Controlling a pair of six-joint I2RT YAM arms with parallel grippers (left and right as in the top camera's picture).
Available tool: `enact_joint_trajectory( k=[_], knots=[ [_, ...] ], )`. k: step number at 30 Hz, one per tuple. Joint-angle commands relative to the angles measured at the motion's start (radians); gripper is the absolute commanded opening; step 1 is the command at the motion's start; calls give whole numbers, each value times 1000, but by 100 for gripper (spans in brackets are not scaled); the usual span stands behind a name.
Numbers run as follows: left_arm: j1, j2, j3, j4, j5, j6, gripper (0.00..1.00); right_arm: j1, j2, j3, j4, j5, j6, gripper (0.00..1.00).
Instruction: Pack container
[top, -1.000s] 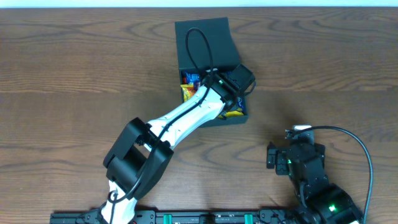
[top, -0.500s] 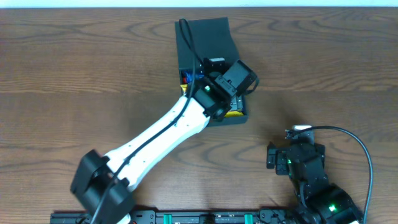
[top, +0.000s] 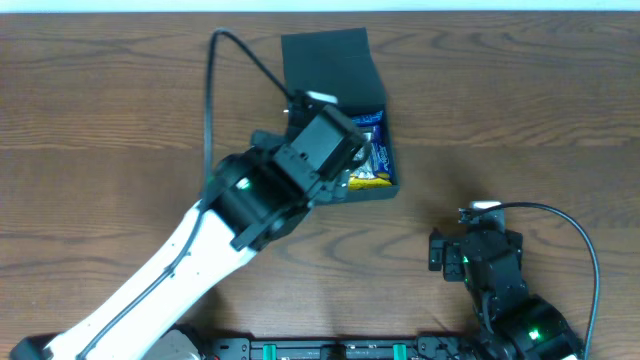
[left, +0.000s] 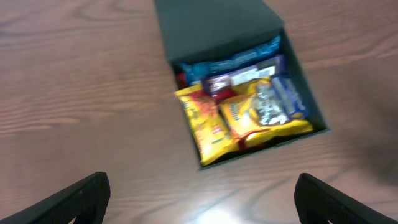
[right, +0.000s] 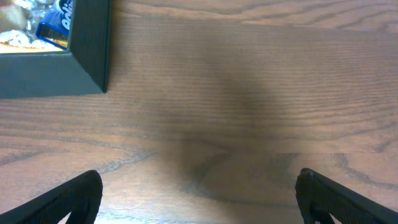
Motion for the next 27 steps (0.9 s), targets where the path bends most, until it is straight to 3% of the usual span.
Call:
enact_joint_trajectory(
  k=[1,6,14,21,27],
  knots=[
    [3,-66,-10,-17,-54,79,95,-8,-4,-5,-2,11,17,99],
    [14,-159,-18,-67,-55,168,95,-8,-4,-5,-2,11,17,99],
    [64,-388,-72,-152,-43,210,95,-8,-4,-5,-2,11,17,99],
    [64,-655,-114,-158,195,399,95,-8,-4,-5,-2,11,17,99],
    [64,-772,-289,-96,216,426,95,-8,-4,-5,-2,11,17,99]
  ],
)
